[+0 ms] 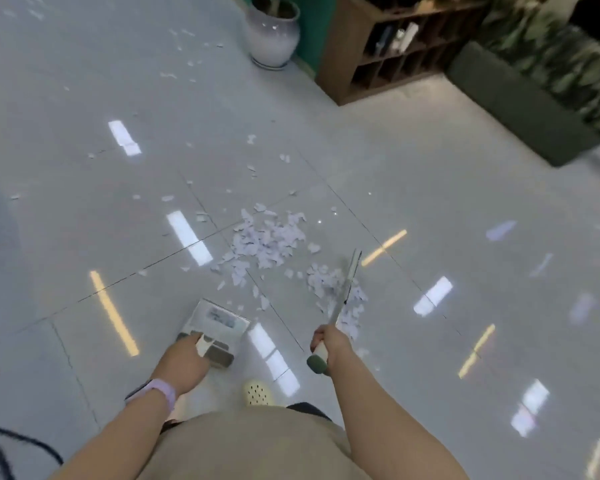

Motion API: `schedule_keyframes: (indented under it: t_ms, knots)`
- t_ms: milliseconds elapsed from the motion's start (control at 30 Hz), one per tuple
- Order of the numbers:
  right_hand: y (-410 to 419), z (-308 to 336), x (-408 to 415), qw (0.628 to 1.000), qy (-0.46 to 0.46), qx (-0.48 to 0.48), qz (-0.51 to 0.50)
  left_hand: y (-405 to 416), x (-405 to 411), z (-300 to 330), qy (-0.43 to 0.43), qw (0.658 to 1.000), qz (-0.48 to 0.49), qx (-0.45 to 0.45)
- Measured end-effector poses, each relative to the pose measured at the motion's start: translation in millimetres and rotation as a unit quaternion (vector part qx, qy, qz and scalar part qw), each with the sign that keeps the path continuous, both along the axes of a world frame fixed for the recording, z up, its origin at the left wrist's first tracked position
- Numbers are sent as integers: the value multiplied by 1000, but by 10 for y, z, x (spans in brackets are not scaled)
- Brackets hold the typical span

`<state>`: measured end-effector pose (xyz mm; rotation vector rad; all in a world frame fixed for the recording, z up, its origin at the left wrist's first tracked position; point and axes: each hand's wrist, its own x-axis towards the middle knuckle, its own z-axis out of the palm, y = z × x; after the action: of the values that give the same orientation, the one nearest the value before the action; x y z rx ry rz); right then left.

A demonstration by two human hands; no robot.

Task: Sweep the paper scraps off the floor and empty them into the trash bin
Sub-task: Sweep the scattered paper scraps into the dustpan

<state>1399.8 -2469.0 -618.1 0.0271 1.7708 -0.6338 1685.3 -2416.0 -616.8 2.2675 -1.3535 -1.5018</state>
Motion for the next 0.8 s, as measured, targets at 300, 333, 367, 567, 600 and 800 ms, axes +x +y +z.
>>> schedule_keyframes:
  t_ms: [300,333,367,567,600,800]
  knots:
    - [1059,252,294,980,37,-11,-193,-422,77,32,66,991,-75,-89]
    - [1154,279,299,977,45,-9,-209,-387,40,14,71,989,-84,-95]
    - [1245,311,291,973,49,-9,-226,-356,0,14,80,988,-91,-99]
    - [1688,390,15,944,56,-15,-325,-389,-419,85,98,981,-114,-121]
    - [1753,374,-53,939,53,-18,-340,-379,-491,86,103,981,-113,-123]
    - [2028,190,-638,925,7,-17,-379,-263,-1027,167,108,970,-162,-149]
